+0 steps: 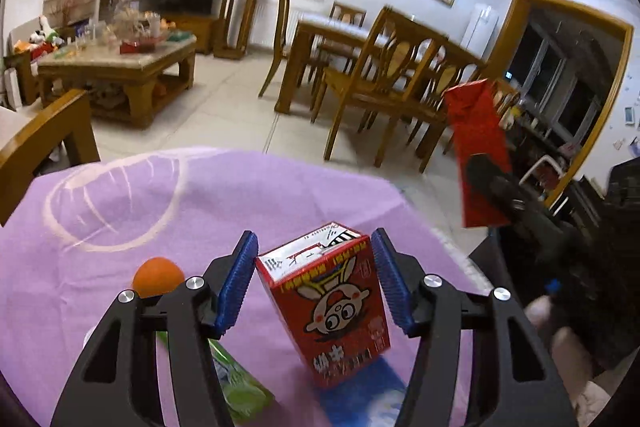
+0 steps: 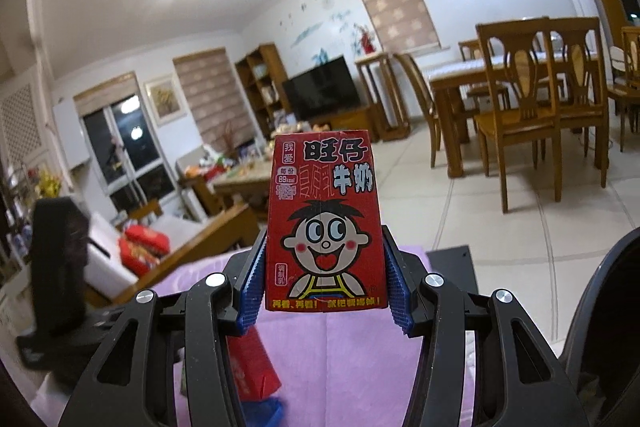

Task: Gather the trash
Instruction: 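Carry both red milk boxes over the black bin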

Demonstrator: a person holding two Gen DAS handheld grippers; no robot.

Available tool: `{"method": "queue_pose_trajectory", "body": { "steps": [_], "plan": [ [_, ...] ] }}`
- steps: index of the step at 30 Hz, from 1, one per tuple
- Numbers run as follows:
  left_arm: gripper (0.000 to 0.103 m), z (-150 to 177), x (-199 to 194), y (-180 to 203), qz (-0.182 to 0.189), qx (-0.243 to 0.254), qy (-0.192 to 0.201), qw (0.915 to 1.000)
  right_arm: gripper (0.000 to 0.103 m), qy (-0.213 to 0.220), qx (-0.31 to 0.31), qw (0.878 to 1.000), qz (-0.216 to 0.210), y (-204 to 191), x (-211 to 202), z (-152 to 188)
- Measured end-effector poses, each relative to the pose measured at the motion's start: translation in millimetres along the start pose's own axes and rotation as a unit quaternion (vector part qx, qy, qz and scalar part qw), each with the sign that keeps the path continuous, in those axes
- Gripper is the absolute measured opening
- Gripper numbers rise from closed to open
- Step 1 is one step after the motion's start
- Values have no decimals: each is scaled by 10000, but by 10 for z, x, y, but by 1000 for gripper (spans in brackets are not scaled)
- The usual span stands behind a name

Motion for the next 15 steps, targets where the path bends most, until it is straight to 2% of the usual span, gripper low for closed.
{"method": "queue_pose_trajectory", "body": {
  "steps": [4, 8, 15],
  "plan": [
    [58, 64, -319, 106, 114, -54, 339, 9993, 51, 250, 156, 9995, -69, 78, -176, -17],
    [58, 109, -557, 224, 192, -14, 545, 9983, 51, 394, 505, 9973, -364, 54, -468, 93],
    [58, 207, -840, 417, 416, 120, 745, 9963, 51, 719, 752, 9926, -622, -37, -1359, 320]
  ]
}}
Point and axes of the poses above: each gripper's, at about its wrist camera, not at the fingertips, and x roughly the way its jaws point, y to its right, z to its underside, the point moved 4 cm from there along x, roughly the way its jaws point, and after that the axes turned 10 degrees about -z, right-handed, at the moved point
